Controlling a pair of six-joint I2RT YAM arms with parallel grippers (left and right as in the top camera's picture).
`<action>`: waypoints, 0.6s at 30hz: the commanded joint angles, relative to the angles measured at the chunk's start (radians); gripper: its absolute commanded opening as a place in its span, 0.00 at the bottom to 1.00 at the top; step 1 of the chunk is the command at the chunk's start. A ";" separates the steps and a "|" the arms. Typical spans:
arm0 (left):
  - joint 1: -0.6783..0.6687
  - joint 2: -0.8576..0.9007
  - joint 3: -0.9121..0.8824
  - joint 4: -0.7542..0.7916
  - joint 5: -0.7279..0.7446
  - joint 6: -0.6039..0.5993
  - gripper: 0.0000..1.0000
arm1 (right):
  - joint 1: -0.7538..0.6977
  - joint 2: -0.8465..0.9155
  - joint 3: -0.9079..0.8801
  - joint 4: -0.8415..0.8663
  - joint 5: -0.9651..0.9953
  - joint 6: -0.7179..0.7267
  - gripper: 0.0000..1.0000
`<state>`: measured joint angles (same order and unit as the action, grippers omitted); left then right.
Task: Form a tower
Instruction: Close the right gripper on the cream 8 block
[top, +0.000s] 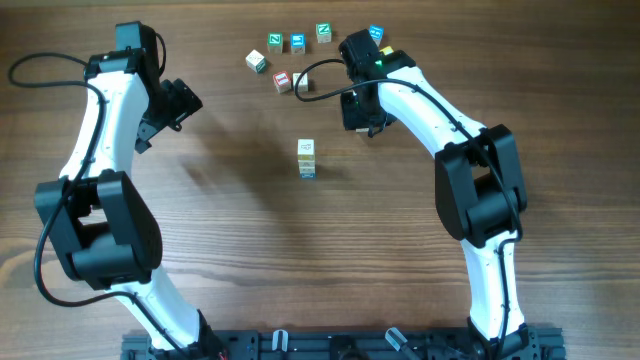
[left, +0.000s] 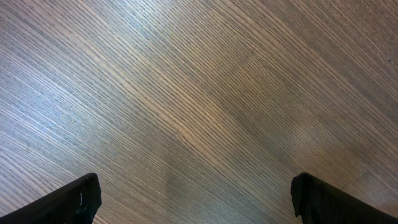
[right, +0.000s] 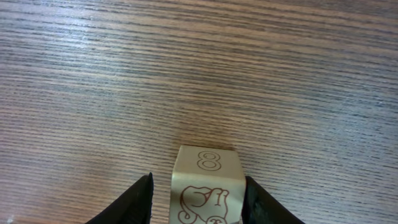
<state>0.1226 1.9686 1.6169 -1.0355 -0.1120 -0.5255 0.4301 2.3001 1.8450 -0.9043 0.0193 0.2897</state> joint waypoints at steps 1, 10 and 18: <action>0.001 -0.029 0.016 0.000 -0.013 0.001 1.00 | -0.005 0.016 -0.007 -0.003 -0.021 0.002 0.43; 0.001 -0.029 0.016 0.000 -0.013 0.001 1.00 | -0.005 0.016 -0.007 -0.029 -0.021 0.028 0.44; 0.001 -0.029 0.016 0.000 -0.013 0.001 1.00 | -0.004 0.017 -0.007 -0.027 -0.095 0.028 0.43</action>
<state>0.1226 1.9686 1.6169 -1.0355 -0.1120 -0.5255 0.4301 2.3001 1.8450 -0.9302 -0.0078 0.3050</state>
